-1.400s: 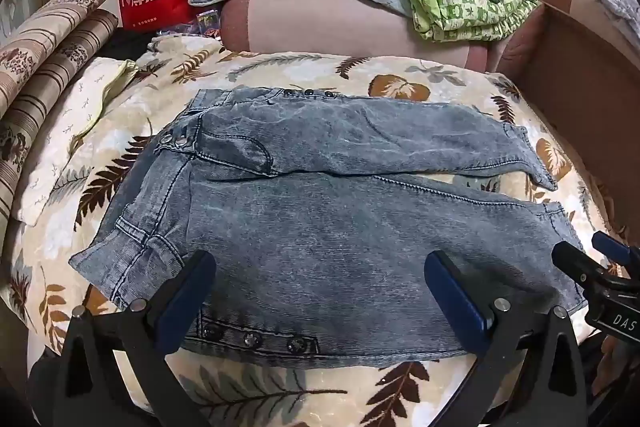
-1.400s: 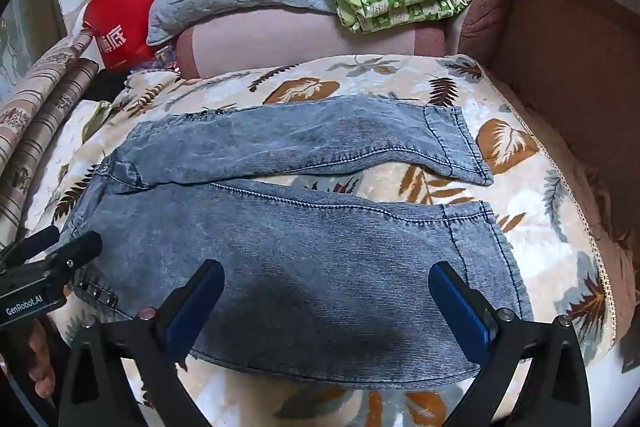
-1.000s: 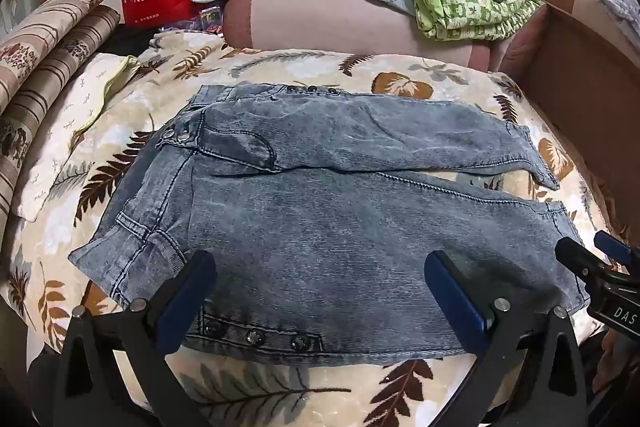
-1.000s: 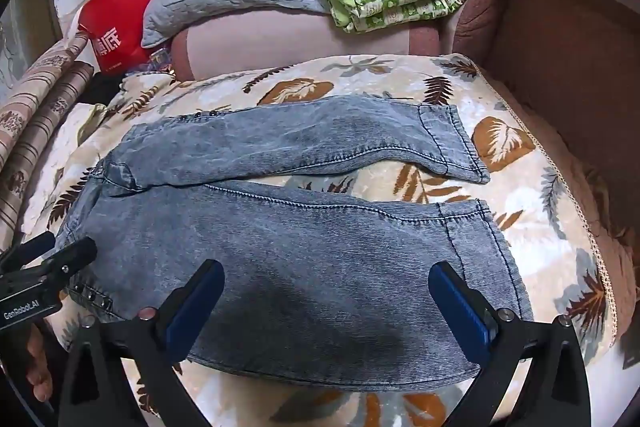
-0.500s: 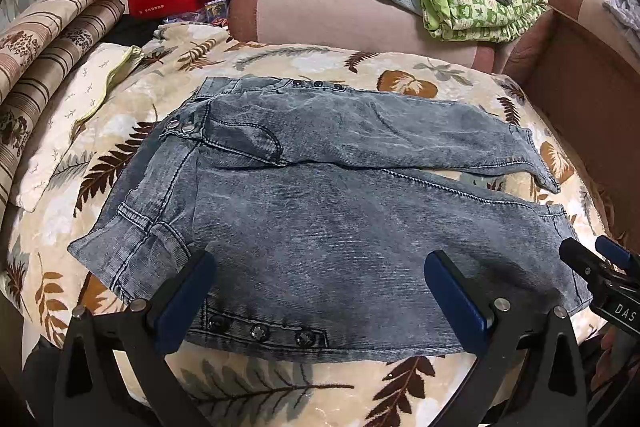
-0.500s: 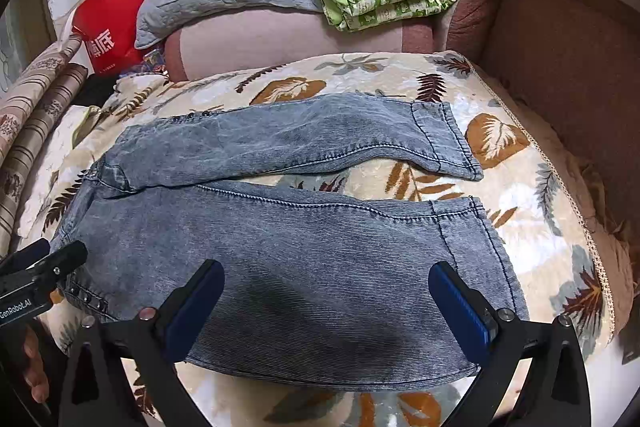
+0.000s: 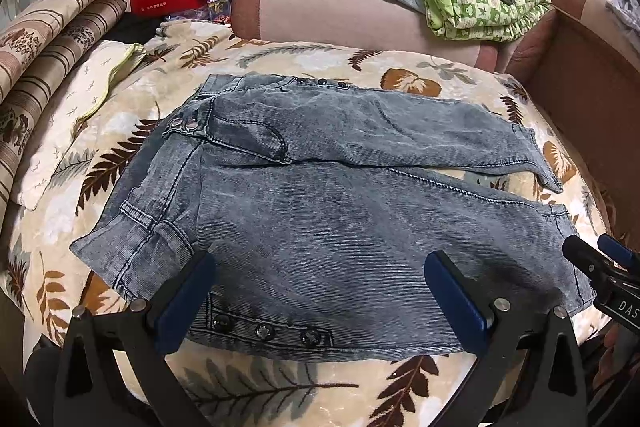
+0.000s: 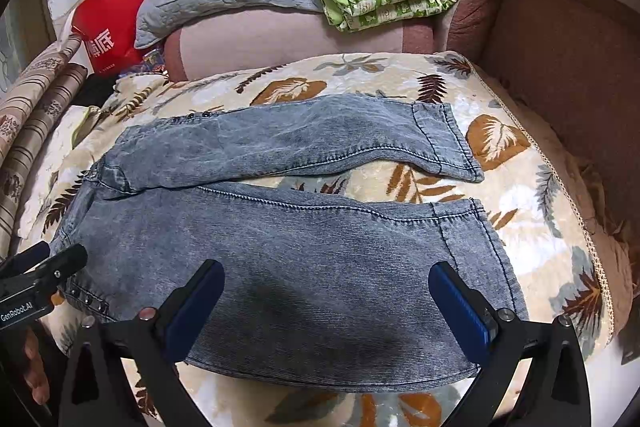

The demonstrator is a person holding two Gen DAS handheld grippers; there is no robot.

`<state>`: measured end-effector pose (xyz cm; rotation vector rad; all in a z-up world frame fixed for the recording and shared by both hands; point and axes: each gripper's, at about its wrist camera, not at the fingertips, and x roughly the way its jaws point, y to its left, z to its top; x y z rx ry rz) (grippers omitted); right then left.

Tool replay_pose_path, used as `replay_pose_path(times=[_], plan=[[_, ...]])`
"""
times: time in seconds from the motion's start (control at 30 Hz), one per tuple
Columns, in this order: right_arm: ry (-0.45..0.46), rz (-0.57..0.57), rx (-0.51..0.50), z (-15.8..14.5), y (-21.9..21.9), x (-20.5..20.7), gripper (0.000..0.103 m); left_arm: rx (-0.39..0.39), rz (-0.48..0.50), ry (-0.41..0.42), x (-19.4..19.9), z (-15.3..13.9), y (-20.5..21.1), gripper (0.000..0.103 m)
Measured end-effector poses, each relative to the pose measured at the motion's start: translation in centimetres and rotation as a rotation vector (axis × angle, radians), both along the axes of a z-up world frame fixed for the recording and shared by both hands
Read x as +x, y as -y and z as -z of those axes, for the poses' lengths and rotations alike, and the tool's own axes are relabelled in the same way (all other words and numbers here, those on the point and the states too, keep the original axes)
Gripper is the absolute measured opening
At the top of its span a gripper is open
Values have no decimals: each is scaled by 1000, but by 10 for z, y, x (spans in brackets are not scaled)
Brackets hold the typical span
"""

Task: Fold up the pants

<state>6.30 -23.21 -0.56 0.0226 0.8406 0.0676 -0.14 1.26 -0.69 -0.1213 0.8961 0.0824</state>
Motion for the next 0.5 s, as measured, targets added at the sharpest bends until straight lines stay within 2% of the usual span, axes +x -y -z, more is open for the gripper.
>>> replay_pose_path(times=[0.5], plan=[[-6,-6,-6,-1,-5,3,103,2,-1,-1,0,0,-3,103]])
